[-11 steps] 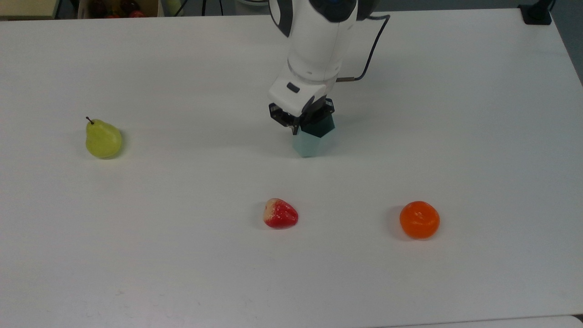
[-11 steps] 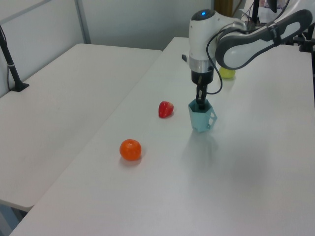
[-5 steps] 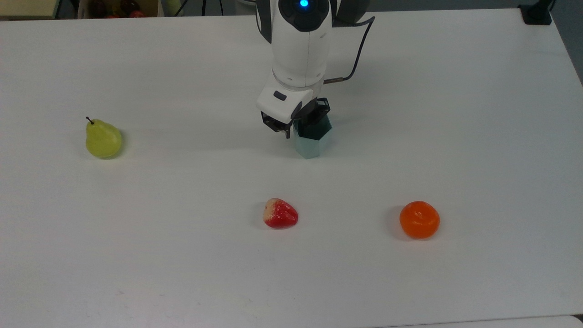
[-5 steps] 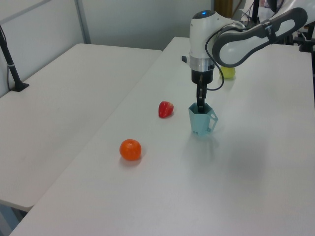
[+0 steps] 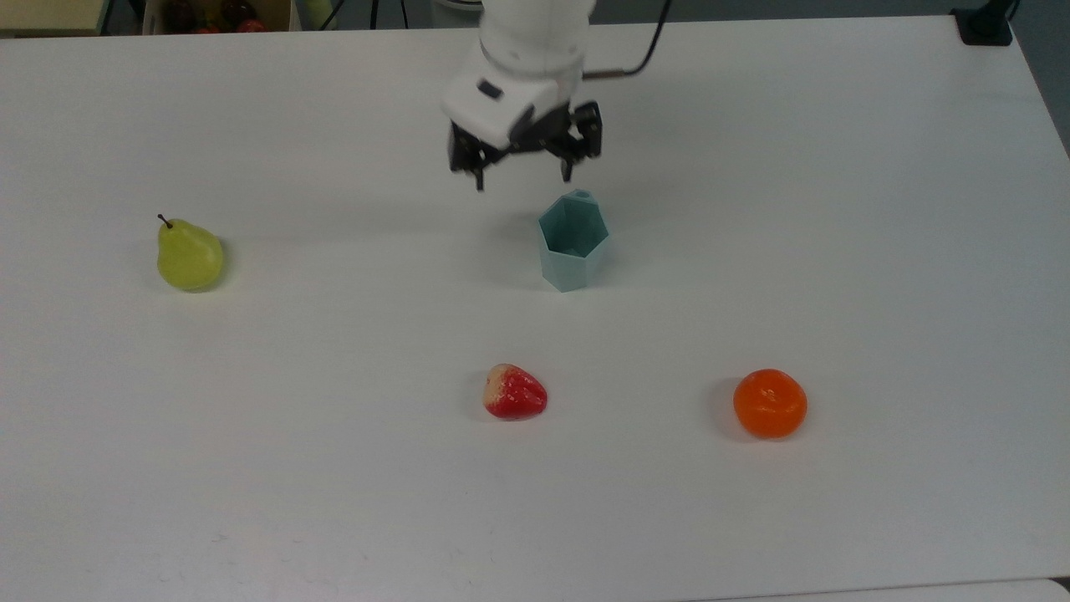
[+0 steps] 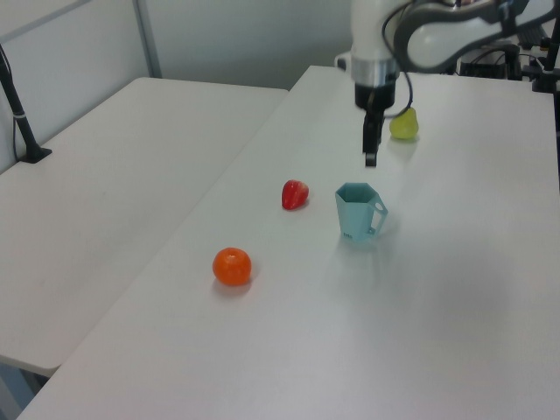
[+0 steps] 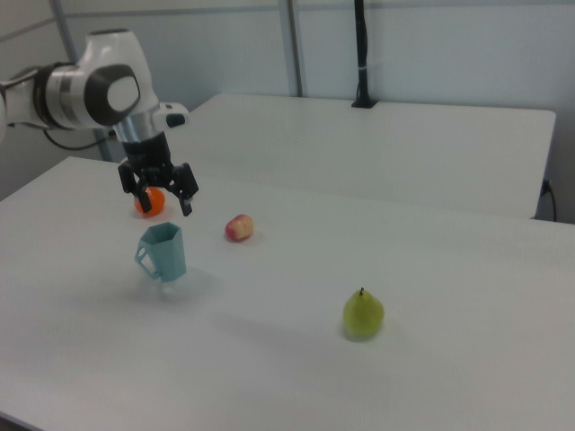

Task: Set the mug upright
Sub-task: 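Open the gripper and lift it away from the upright mug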

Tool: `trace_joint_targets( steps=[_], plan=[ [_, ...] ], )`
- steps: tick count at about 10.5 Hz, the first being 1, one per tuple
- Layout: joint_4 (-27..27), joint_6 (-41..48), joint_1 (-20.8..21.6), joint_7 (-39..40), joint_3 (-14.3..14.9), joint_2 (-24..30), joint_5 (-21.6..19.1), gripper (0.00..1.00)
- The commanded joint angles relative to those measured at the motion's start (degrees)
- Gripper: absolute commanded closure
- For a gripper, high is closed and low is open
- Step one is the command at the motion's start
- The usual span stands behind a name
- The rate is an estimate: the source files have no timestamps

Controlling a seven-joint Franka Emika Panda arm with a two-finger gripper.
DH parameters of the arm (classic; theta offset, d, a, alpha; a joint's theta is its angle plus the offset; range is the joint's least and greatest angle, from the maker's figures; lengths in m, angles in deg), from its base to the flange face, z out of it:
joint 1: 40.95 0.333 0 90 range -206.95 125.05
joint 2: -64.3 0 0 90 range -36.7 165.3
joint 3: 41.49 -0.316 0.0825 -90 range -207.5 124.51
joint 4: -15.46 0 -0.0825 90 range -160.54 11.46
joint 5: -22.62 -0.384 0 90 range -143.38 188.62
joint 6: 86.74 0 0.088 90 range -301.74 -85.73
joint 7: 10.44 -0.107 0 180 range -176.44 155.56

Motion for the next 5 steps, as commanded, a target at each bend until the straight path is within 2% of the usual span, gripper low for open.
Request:
trace_joint_targets(
  steps=[1,3,5],
  plan=[
    [-2.1,7.0,-2.6,-2.6,0.9,8.9,1.2,0.0],
    [-2.0,9.5,-4.5,-2.6,1.1,12.2,1.2,0.0],
    [-1.0,11.7,-5.7,-2.7,1.1,13.0,1.1,0.0]
  ],
)
